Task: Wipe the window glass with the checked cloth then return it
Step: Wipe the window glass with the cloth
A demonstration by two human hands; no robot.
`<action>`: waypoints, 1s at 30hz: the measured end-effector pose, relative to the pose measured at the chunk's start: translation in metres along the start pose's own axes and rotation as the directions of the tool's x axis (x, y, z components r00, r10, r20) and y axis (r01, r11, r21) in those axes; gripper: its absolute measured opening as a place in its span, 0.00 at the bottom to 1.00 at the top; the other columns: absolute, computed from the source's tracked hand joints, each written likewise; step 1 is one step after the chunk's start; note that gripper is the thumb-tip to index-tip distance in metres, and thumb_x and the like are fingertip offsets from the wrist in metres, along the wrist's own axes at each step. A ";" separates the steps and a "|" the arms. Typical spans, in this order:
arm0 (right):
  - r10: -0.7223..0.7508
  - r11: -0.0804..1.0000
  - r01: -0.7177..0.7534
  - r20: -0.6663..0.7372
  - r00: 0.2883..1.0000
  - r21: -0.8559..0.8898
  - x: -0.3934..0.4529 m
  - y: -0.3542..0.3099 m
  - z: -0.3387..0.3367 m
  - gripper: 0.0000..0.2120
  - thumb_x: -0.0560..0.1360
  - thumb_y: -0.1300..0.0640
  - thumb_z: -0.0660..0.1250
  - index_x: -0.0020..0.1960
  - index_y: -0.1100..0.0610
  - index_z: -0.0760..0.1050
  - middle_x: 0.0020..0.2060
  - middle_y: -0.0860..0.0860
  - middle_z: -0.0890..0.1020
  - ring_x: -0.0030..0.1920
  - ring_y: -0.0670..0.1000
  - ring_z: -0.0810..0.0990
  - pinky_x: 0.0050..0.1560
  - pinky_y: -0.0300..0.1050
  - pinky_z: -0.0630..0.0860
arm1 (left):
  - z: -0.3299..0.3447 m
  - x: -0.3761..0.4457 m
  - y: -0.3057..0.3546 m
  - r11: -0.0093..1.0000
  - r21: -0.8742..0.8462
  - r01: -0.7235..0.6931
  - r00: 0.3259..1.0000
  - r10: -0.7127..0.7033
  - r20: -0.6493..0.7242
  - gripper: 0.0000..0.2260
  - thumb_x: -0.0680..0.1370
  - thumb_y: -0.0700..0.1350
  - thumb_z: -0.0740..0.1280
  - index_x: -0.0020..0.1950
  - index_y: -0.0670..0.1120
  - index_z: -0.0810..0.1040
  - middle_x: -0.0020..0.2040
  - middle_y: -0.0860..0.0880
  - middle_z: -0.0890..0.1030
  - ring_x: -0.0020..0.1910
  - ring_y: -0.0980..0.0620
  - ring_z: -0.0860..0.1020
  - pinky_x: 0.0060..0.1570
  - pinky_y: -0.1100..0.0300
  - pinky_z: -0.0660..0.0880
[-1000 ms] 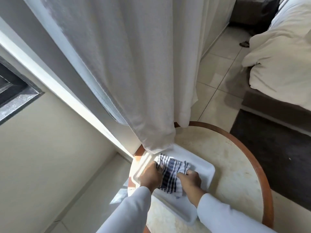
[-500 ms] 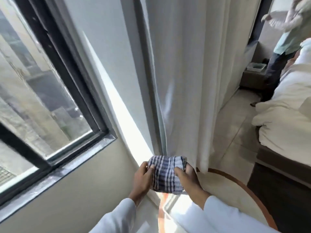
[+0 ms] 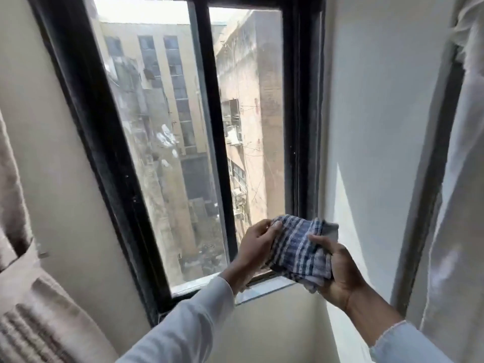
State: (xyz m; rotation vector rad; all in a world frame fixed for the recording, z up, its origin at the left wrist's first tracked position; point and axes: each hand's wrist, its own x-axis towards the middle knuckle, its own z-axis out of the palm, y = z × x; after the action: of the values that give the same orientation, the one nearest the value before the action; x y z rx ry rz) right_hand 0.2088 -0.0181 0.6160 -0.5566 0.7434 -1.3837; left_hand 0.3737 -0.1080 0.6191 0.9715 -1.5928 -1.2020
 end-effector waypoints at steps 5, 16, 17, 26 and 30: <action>-0.045 0.996 0.035 0.133 0.990 0.079 0.058 0.007 0.110 0.21 0.80 0.56 0.68 0.69 0.65 0.77 0.60 0.67 0.87 0.55 0.66 0.90 0.47 0.62 0.89 | -0.120 0.017 0.070 0.980 0.106 -0.169 0.967 0.185 -0.175 0.12 0.85 0.51 0.70 0.59 0.46 0.90 0.49 0.50 0.92 0.46 0.53 0.89 0.42 0.63 0.84; -0.838 0.046 0.849 0.443 0.320 -0.526 0.244 0.052 0.252 0.22 0.85 0.54 0.62 0.78 0.57 0.75 0.75 0.56 0.79 0.79 0.55 0.74 0.81 0.53 0.68 | -0.344 0.148 0.125 0.219 0.965 0.147 0.349 0.901 -0.258 0.27 0.89 0.48 0.63 0.85 0.37 0.65 0.86 0.37 0.66 0.86 0.37 0.65 0.84 0.45 0.64; -0.781 -0.151 0.844 0.586 0.218 -0.515 0.269 0.051 0.265 0.27 0.83 0.62 0.61 0.82 0.58 0.70 0.81 0.57 0.72 0.85 0.57 0.65 0.86 0.56 0.60 | -0.353 0.163 0.127 0.205 0.964 0.172 0.342 0.905 -0.254 0.28 0.90 0.50 0.62 0.86 0.37 0.63 0.87 0.37 0.63 0.87 0.37 0.63 0.85 0.44 0.63; -0.283 -0.795 0.522 0.950 0.131 -0.309 0.391 0.092 0.311 0.34 0.85 0.36 0.56 0.87 0.51 0.60 0.86 0.51 0.65 0.88 0.53 0.40 0.86 0.61 0.49 | -0.395 0.207 0.118 0.161 0.960 0.227 0.317 0.920 -0.230 0.29 0.90 0.54 0.48 0.90 0.44 0.55 0.91 0.45 0.56 0.90 0.47 0.55 0.88 0.48 0.51; -0.318 -0.859 0.423 0.948 0.003 -0.289 0.397 0.041 0.348 0.31 0.87 0.44 0.54 0.88 0.51 0.56 0.87 0.51 0.61 0.88 0.55 0.54 0.88 0.56 0.41 | -0.395 0.196 0.121 0.178 0.977 0.116 0.332 0.920 -0.207 0.26 0.91 0.46 0.53 0.89 0.41 0.59 0.90 0.41 0.59 0.90 0.44 0.57 0.88 0.49 0.52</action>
State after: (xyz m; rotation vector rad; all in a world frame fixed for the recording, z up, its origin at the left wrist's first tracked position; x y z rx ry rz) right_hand 0.5071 -0.4316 0.7596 -3.3270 1.2615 -1.7785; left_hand 0.6832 -0.3734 0.8272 1.1907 -1.3780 0.9407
